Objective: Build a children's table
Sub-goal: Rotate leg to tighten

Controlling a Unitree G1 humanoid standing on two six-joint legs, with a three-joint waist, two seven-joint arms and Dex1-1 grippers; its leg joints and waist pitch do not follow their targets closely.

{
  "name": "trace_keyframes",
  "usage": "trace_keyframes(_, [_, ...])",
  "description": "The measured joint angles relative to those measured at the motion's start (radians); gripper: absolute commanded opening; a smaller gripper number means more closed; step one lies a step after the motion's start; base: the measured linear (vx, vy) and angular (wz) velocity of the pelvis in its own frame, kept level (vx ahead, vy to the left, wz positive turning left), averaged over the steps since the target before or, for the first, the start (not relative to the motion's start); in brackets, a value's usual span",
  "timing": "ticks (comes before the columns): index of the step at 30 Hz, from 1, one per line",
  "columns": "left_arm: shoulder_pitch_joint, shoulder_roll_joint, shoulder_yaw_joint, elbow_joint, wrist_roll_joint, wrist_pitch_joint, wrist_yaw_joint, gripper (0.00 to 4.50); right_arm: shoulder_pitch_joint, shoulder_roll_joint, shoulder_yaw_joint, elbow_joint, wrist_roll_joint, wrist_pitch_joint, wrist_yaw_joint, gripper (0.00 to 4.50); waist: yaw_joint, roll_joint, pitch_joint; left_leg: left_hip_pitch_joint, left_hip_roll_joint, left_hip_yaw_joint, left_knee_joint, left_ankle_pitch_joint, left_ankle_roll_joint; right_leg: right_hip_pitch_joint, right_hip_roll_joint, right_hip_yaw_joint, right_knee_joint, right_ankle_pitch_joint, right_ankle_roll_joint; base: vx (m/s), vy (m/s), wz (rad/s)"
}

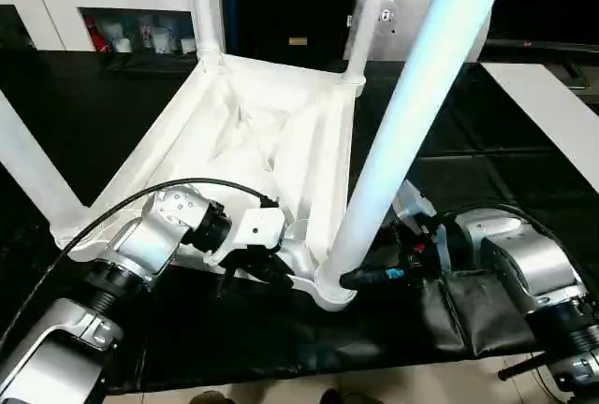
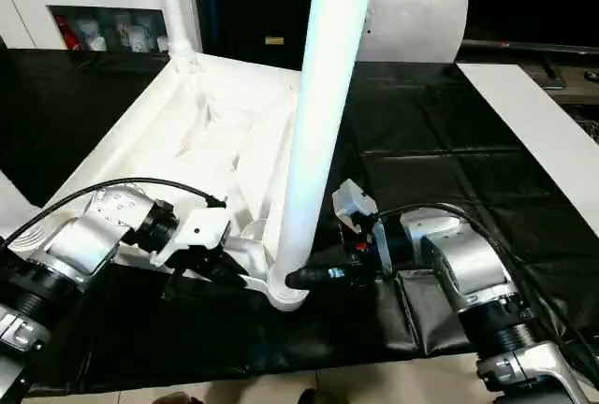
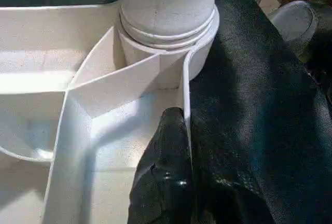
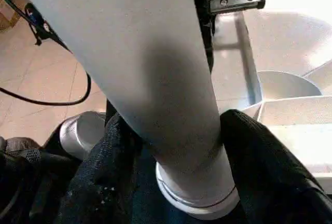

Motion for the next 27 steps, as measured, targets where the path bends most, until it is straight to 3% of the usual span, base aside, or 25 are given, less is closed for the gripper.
trace_keyframes(4, [0.0, -0.002, 0.006, -0.003, -0.013, 0.033, -0.006, 0.0, 0.011, 0.008, -0.008, -0.032, 0.026, 0.065, -0.035, 2.11, -0.001, 0.0, 0.0, 0.0, 0.0, 0.0, 0.0, 0.0, 0.0, 0.0, 0.0, 0.0, 0.0, 0.0, 0.0, 0.0, 0.0, 0.0])
trace_keyframes(9, [0.002, -0.012, 0.034, -0.015, -0.012, 0.144, 0.047, 0.0, 0.056, 0.062, -0.061, -0.084, 0.031, 0.12, -0.157, 2.06, -0.009, 0.0, 0.0, 0.002, 0.0, 0.0, 0.0, 0.001, -0.001, 0.001, 0.0, 0.0, 0.0, 0.0, 0.0, 0.0, 0.0, 0.0])
trace_keyframes(15, [-0.009, -0.118, 0.105, -0.015, 0.051, 0.341, 0.316, 0.0, 0.068, 0.255, -0.178, -0.086, -0.051, 0.15, -0.579, 2.01, -0.073, -0.001, 0.002, 0.0, 0.0, -0.001, 0.002, 0.002, -0.003, 0.0, 0.0, -0.003, -0.006, -0.001, 0.001, 0.0, 0.0, 0.0])
trace_keyframes(19, [-0.017, -0.231, 0.152, -0.013, 0.074, 0.453, 0.511, 0.0, 0.058, 0.418, -0.242, -0.097, -0.128, 0.164, -0.896, 1.99, -0.095, -0.001, 0.002, -0.001, 0.0, -0.004, 0.002, 0.002, -0.003, -0.002, 0.001, -0.005, -0.008, -0.001, 0.001, 0.0, 0.0, 0.0])
trace_keyframes(21, [-0.021, -0.274, 0.167, -0.012, 0.082, 0.481, 0.586, 0.0, 0.047, 0.484, -0.256, -0.097, -0.161, 0.159, -1.026, 1.99, -0.1, -0.001, 0.002, -0.001, 0.0, -0.004, 0.002, 0.002, -0.003, -0.005, 0.001, -0.005, -0.008, -0.001, 0.001, 0.0, 0.0, 0.0])
trace_keyframes(22, [-0.025, -0.291, 0.169, -0.012, 0.083, 0.493, 0.613, 0.0, 0.046, 0.502, -0.256, -0.098, -0.174, 0.147, -1.074, 2.32, -0.1, -0.001, 0.002, -0.002, 0.0, -0.004, 0.001, 0.002, -0.003, -0.006, 0.001, -0.005, -0.008, -0.001, 0.001, 0.0, 0.0, 0.0])
trace_keyframes(23, [-0.028, -0.301, 0.17, -0.012, 0.085, 0.499, 0.627, 0.0, 0.046, 0.511, -0.256, -0.098, -0.184, 0.134, -1.099, 2.32, -0.099, 0.0, 0.003, -0.003, -0.001, -0.004, 0.0, 0.001, -0.003, -0.007, 0.001, -0.004, -0.008, 0.0, 0.001, 0.0, 0.0, 0.0])
trace_keyframes(24, [-0.032, -0.309, 0.171, -0.013, 0.088, 0.502, 0.637, 0.0, 0.046, 0.514, -0.253, -0.098, -0.197, 0.119, -1.113, 2.64, -0.098, 0.001, 0.003, -0.005, -0.001, -0.004, 0.0, 0.001, -0.002, -0.007, 0.001, -0.003, -0.008, 0.0, 0.001, 0.0, 0.0, 0.0])
trace_keyframes(27, [-0.037, -0.313, 0.17, -0.015, 0.091, 0.503, 0.64, 0.0, 0.047, 0.521, -0.247, -0.097, -0.206, 0.096, -1.121, 2.77, -0.093, 0.002, 0.004, -0.008, -0.002, -0.003, -0.004, 0.0, -0.001, -0.011, 0.001, -0.001, -0.005, 0.0, 0.0, 0.0, 0.0, 0.0])
